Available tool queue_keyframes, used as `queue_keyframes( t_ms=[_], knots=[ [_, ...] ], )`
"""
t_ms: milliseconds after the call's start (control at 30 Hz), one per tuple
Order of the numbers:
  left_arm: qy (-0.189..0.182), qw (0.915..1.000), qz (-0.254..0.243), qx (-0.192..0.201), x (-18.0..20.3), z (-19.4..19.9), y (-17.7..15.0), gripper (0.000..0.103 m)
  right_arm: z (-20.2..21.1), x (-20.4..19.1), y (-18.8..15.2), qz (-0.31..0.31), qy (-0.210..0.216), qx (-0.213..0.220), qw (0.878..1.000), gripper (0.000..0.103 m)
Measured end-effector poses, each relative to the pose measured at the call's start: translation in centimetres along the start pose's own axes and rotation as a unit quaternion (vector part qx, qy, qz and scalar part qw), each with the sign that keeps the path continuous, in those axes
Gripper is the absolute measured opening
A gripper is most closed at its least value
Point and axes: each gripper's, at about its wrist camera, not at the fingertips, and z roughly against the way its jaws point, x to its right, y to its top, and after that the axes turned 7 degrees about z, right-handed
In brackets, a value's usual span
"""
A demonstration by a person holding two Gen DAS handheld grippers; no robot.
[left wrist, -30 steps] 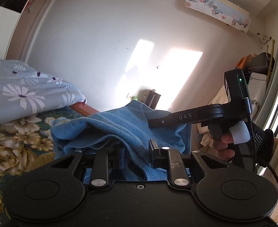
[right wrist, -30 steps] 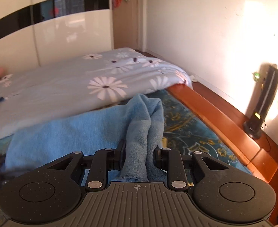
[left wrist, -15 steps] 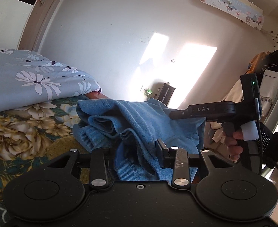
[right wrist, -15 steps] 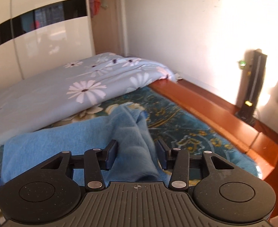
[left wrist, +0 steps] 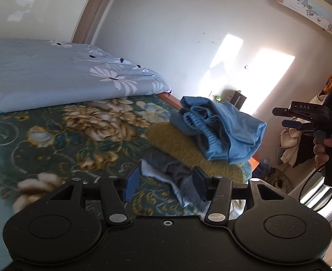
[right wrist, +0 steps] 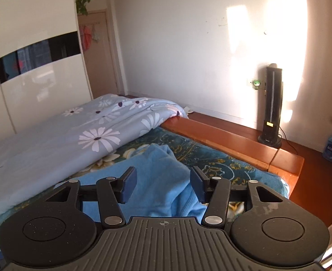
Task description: Fold clothes
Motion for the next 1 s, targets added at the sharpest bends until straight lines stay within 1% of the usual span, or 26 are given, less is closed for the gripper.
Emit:
queue_keyframes(
  t_ms=[33, 100, 167, 233, 267, 333, 400, 433, 467, 533, 600, 667, 767, 867, 1000],
  knots=[
    [0.005, 1.0000, -0.001, -0.001, -0.7, 1.8, -0.8, 0.058, 0.9, -0.6, -1.1, -0.007, -0.003, -0.002, 1.000, 0.057],
    [0.024, 0.9997, -0.003, 0.003, -2.2, 5.6, -2.5, 0.061, 2.3, -2.1, -3.4, -0.006, 0.000, -0.010, 1.000, 0.056],
    [0.049, 0.9987, 0.000, 0.010, -3.7, 9.0, -3.8, 0.067, 3.7, -4.0, -5.5, 0.001, 0.008, -0.017, 1.000, 0.057],
    [0.072, 0.9972, 0.006, 0.018, -5.2, 12.3, -4.9, 0.071, 4.9, -6.1, -7.4, 0.012, 0.018, -0.024, 0.999, 0.058],
    [0.083, 0.9962, 0.010, 0.023, -5.9, 13.8, -5.3, 0.073, 5.5, -7.2, -8.2, 0.018, 0.025, -0.027, 0.999, 0.064],
    [0.102, 0.9939, 0.024, 0.036, -7.1, 16.7, -5.9, 0.076, 6.8, -9.8, -9.7, 0.037, 0.042, -0.026, 0.998, 0.073],
    [0.113, 0.9921, 0.029, 0.046, -8.1, 19.5, -6.5, 0.083, 7.9, -12.6, -10.7, 0.056, 0.066, -0.023, 0.996, 0.073],
    [0.123, 0.9907, 0.029, 0.052, -8.6, 20.8, -6.9, 0.087, 8.6, -13.9, -11.3, 0.063, 0.076, -0.023, 0.995, 0.076],
    [0.132, 0.9892, 0.028, 0.058, -9.0, 22.1, -7.2, 0.090, 9.4, -15.3, -11.9, 0.066, 0.084, -0.023, 0.994, 0.084],
    [0.152, 0.9856, 0.032, 0.066, -9.9, 24.4, -8.0, 0.091, 10.6, -17.7, -13.2, 0.064, 0.107, -0.034, 0.992, 0.084],
    [0.170, 0.9815, 0.047, 0.074, -11.1, 26.6, -8.7, 0.091, 11.6, -19.9, -15.0, 0.055, 0.139, -0.051, 0.988, 0.084],
    [0.188, 0.9769, 0.059, 0.082, -12.0, 28.7, -9.3, 0.092, 12.2, -22.0, -16.7, 0.050, 0.161, -0.069, 0.983, 0.084],
    [0.212, 0.9701, 0.068, 0.095, -13.1, 31.5, -10.2, 0.094, 13.1, -24.8, -19.0, 0.044, 0.183, -0.090, 0.978, 0.084],
    [0.229, 0.9641, 0.080, 0.107, -14.1, 33.8, -10.9, 0.096, 14.1, -27.8, -21.0, 0.042, 0.202, -0.100, 0.973, 0.084],
    [0.245, 0.9580, 0.093, 0.116, -15.0, 36.5, -12.0, 0.098, 15.4, -33.4, -24.5, 0.067, 0.228, -0.114, 0.965, 0.084]
  ],
)
